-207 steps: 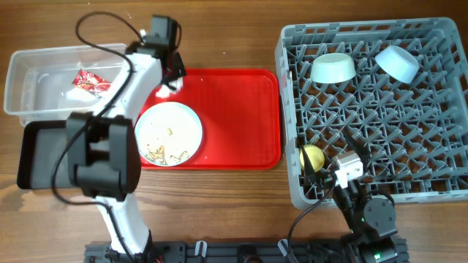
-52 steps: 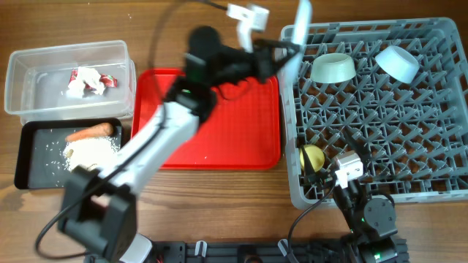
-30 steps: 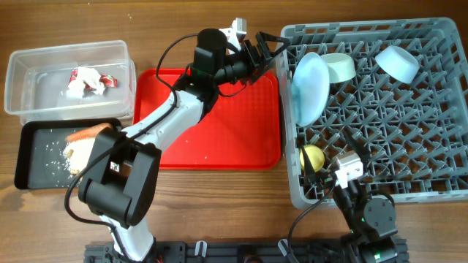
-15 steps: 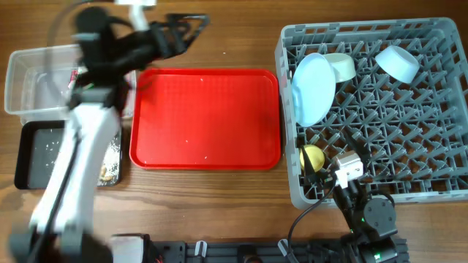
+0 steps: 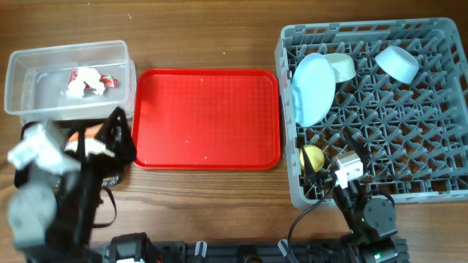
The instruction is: Sort waste into correct bins and load items into the dishwasher rack
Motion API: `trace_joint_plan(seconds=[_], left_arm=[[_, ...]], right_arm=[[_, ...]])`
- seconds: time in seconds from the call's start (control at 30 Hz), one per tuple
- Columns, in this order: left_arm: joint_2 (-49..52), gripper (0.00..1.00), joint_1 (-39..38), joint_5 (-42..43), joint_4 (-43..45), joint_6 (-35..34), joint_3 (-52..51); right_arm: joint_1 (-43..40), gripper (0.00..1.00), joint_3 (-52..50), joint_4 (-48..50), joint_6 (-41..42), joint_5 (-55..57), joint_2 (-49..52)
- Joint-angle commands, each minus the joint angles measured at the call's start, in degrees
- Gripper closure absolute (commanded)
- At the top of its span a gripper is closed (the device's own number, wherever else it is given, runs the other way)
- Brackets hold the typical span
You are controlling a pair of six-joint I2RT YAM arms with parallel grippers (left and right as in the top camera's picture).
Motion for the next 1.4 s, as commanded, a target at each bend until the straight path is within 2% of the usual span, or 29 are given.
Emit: trace_joint_plan(seconds=[0.0,0.17,0.3,0.4,0.53,1.37], left_arm=[[-12.83,0.0,0.31,-3.45,6.16,2.25,-14.64],[-26.47,0.0,0.31,0.09,19.61,2.25,-34.07],[-26.62,0.0,0.26,4.39,33.44,2.21,-46.27],[-26.62,0.0,-0.11,4.35,38.88,1.64,-52.89],[-26.62,0.0,-0.39,3.89,31.43,1.62,-52.63],[-26.4,0.0,-0.39,3.89,31.23,1.62,-52.63]], right_arm=[[-0.28,0.0,-0.07,0.26,-0.15,0.31,-0.33],[-0.28,0.0,-0.07,0.26,-0.15,0.31,-0.33],[-0.28,0.0,-0.07,0.26,-0.17,0.31,-0.33],[-0.31,0.0,-0.07,0.26,-0.15,0.31,-0.33],[-0.28,0.0,-0.07,0.26,-0.17,0.31,-0.33],[-0.28,0.0,-0.07,0.26,-0.15,0.31,-0.33]])
